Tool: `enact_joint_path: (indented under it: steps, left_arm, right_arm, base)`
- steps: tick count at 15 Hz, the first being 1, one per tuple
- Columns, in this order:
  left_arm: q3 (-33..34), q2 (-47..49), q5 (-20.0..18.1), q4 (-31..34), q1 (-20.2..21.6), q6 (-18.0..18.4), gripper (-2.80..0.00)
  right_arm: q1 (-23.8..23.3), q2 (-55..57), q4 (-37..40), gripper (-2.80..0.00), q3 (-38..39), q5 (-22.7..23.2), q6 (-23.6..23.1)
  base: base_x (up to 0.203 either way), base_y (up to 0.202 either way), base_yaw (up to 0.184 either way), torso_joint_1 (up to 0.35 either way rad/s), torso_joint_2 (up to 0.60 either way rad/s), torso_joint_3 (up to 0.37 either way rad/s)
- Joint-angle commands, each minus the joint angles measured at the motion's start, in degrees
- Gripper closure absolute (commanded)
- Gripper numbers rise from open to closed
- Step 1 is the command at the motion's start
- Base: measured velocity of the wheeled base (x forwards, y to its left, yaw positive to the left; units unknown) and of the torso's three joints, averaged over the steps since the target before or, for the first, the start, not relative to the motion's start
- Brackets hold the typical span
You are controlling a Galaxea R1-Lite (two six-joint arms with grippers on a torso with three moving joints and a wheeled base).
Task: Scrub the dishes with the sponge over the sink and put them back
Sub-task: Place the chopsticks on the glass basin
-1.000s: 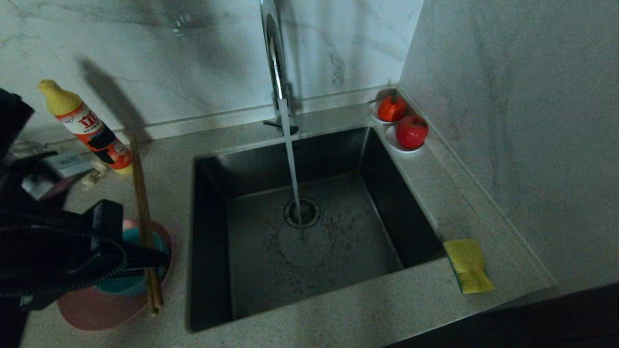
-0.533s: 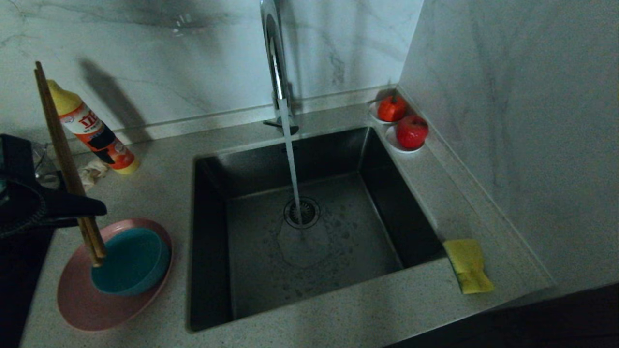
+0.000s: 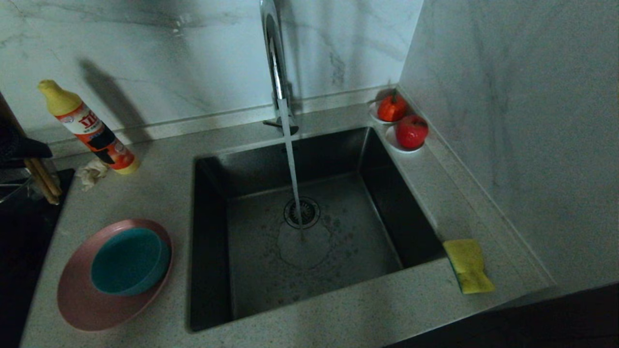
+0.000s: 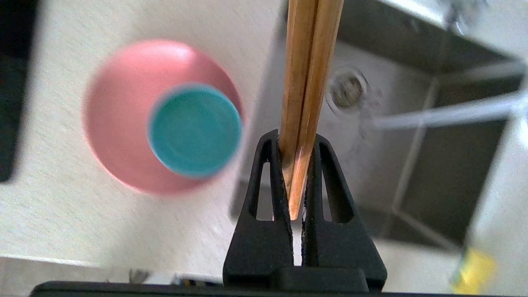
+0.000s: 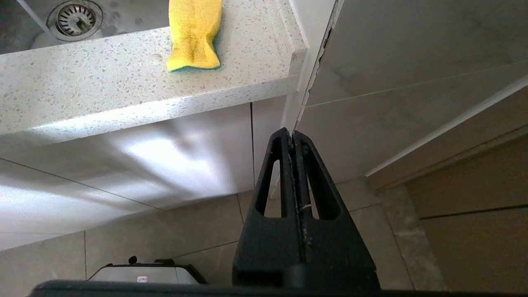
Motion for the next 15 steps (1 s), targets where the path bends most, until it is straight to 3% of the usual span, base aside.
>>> enact_joint_path:
  steps: [1,3,7,12,15]
  left_arm:
    - [-1.1,3.0,-0.2,-1.8,8.1,2.5,0.0]
    - [-1.1,4.5,-3.7,-7.4,16.7,6.4,0.0]
    - [-2.5,7.0,-15.2,-14.3,31.6,13.0,0.0]
    - [-1.9,9.9,-18.1,-25.9,43.3,19.7,0.0]
    - [-1.3,13.6,-18.8,-30.5,46.9,22.3,0.0]
  right_arm:
    - [0.0,0.0,0.0,0.0,0.0,0.0,0.0]
    - [0.0,0.0,0.0,0.0,0.0,0.0,0.0]
    - [0.0,0.0,0.0,0.0,0.0,0.0,0.0]
    - [0.0,0.0,0.0,0.0,0.0,0.0,0.0]
    - [-0.1,0.0,0.0,0.0,0.0,0.0,0.0]
  base:
    - [0.0,0.0,0.0,0.0,0.0,0.0]
    - [0.0,0.0,0.0,0.0,0.0,0.0]
    - [0.0,0.0,0.0,0.0,0.0,0.0]
    - [0.0,0.0,0.0,0.0,0.0,0.0]
    - [0.0,0.0,0.0,0.0,0.0,0.0]
